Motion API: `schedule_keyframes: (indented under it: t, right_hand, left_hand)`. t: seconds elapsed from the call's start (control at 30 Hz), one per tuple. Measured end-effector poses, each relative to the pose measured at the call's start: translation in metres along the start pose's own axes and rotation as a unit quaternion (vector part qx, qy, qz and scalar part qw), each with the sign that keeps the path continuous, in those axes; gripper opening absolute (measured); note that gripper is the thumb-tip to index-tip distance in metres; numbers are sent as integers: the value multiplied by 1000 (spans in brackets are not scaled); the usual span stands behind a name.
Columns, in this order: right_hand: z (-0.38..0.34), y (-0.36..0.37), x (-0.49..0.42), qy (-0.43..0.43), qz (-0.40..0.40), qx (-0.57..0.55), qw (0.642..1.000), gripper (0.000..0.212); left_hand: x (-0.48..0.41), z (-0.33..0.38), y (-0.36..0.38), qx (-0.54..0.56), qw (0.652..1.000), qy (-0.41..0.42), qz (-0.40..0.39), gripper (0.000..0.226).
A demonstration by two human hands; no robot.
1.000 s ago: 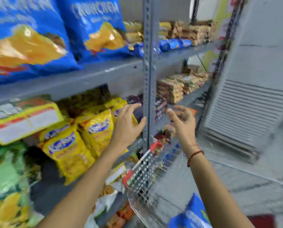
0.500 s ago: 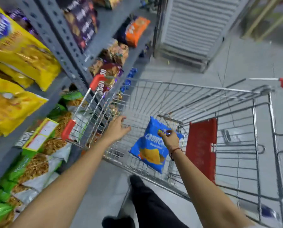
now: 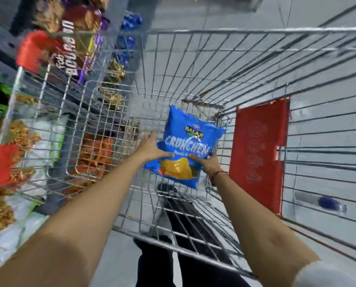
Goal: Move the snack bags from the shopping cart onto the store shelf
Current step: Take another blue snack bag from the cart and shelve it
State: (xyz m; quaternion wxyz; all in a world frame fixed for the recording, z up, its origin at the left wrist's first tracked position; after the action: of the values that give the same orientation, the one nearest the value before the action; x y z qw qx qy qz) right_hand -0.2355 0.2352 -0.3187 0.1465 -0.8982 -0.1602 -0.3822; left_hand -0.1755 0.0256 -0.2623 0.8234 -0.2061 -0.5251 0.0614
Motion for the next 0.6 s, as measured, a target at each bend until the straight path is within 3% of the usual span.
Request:
schedule_keyframes:
  t: [0.07,0.2,0.4,0.5,0.6]
  right_hand:
    - [13,3,-12,-15,2,-27,1000,58]
    - [14,5,-19,-25,13,-41,999,55]
    - [-20,13,-4,-50,-9,-65,997,59]
    - [-42,18,7,-64,-33,-67,995,55]
    - [-67,25,22,-86,-57,-64,993,52]
  left_hand:
    - [-16,-1,15,33,999,1,-21,117]
    - [-28,-5,32,82,996,12,-45,78]
    - [-21,-11,25,120,991,-38,-38,83]
    - [-7,-5,11,160,986,-20,-52,66]
    - [18,-1,-9,187,981,0,-46,70]
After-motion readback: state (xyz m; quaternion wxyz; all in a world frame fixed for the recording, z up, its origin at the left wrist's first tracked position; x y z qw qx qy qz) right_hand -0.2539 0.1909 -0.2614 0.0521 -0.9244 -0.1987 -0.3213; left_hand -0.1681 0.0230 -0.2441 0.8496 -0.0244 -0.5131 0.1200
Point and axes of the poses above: each hand's wrist, its own x-axis away from the middle knuckle, its own y-axis out of the palm, z = x × y, the point moved 5 cm from there along -x, towards the middle knuckle, and after that the axes turned 9 degrees about -y, right-handed, at the moved point
